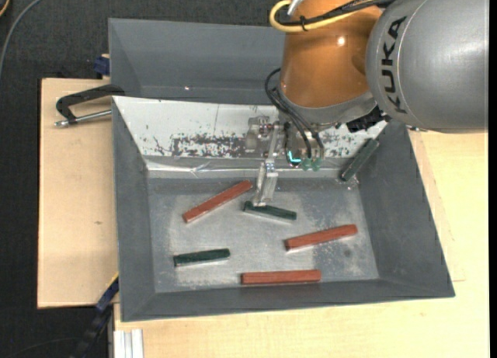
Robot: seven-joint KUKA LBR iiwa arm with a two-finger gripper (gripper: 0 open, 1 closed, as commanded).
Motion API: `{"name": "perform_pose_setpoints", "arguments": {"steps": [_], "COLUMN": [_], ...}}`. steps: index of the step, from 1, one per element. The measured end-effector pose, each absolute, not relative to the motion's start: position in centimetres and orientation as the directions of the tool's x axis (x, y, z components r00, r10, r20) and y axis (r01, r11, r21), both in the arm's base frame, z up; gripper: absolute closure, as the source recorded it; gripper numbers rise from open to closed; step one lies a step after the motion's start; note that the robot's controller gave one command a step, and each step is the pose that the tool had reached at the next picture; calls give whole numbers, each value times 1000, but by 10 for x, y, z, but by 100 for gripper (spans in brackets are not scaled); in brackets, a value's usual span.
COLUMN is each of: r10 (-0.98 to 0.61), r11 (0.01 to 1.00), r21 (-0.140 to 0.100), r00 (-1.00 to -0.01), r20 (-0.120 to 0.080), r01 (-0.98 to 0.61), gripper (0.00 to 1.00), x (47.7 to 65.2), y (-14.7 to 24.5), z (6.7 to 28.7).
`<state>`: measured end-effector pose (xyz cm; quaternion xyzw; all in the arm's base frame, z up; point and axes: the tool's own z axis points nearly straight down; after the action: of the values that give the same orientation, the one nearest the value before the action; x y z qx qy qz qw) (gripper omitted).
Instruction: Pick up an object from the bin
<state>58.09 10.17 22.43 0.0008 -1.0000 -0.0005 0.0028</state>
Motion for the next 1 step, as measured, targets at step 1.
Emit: {"name": "perform_pose_setpoints", "arguments": {"steps": [1], "r10": [46], "r11": [999], "r21": [0], "r00": [-999], "r20": [7], "r01": [46], "gripper": [0], "x": [589], "y": [106], "z": [70]}}
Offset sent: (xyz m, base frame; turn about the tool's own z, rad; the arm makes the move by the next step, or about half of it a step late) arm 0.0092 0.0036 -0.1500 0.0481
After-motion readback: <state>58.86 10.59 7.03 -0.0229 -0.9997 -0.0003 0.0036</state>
